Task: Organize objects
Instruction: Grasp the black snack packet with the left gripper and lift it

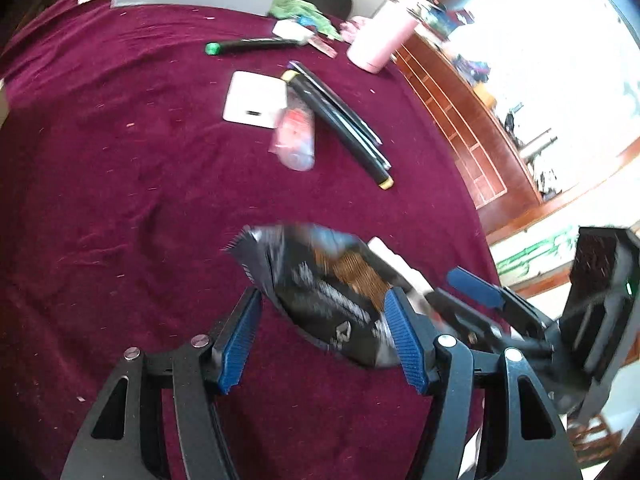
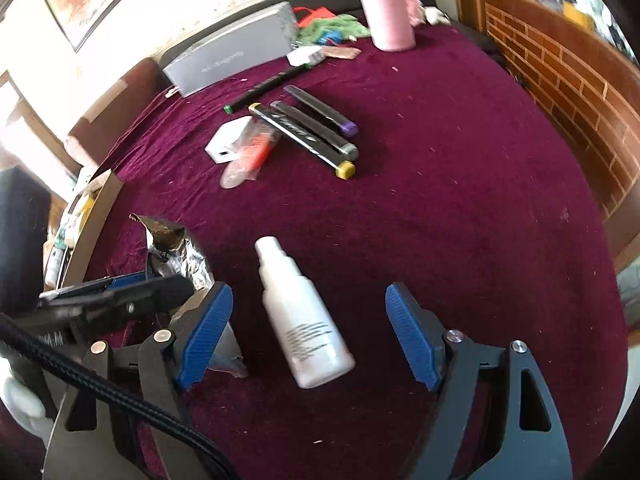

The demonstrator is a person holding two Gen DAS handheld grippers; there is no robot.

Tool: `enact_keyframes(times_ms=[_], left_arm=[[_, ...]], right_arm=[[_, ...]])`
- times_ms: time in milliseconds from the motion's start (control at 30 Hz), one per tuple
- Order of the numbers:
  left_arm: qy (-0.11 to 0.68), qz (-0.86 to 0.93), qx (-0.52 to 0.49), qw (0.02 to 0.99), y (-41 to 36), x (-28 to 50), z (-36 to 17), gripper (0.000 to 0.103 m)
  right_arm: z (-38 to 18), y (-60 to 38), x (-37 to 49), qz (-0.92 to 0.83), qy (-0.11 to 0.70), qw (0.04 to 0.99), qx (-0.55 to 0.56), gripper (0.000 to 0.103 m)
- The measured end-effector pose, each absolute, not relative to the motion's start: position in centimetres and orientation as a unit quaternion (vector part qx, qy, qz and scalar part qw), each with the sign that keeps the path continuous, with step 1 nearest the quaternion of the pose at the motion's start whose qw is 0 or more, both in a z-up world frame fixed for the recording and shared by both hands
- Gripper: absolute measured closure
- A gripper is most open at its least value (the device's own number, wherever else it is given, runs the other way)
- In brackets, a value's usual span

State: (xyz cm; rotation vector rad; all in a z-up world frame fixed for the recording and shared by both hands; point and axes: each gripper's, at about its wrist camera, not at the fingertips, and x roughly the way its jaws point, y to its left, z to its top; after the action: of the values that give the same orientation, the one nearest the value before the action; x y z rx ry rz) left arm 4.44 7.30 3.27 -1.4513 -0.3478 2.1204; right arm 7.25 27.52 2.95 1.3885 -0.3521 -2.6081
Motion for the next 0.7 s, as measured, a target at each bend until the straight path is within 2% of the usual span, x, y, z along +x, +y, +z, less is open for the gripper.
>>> enact_keyframes(times_ms=[233,400,467,700], left_arm=[[-0.165,0.784,-0.544,0.248,3.3,3.6,3.2,0.046],[-0.13,0.791,-0.548,0.239,4.2,4.3,3.3,0.046],[-0.105,0.8,-0.54,0.238,5.2,4.7,3.7,0.046],[-0.025,0.808,-0.542,0.23,10.7,5.2,3.1,0.046]], right_arm=[[4.1,21.1,8.3,-0.874,-0.063,0.178,0.448,0.024],[3.3,17.3,9.3,-0.851,-0.024,0.245,0.463,0.023],[4.3,18.1,10.4,-0.867,-0.002,0.224,0.446,0.023],[5.5,26.3,10.1,-0.893,-0.041,0.097,0.438,0.023]])
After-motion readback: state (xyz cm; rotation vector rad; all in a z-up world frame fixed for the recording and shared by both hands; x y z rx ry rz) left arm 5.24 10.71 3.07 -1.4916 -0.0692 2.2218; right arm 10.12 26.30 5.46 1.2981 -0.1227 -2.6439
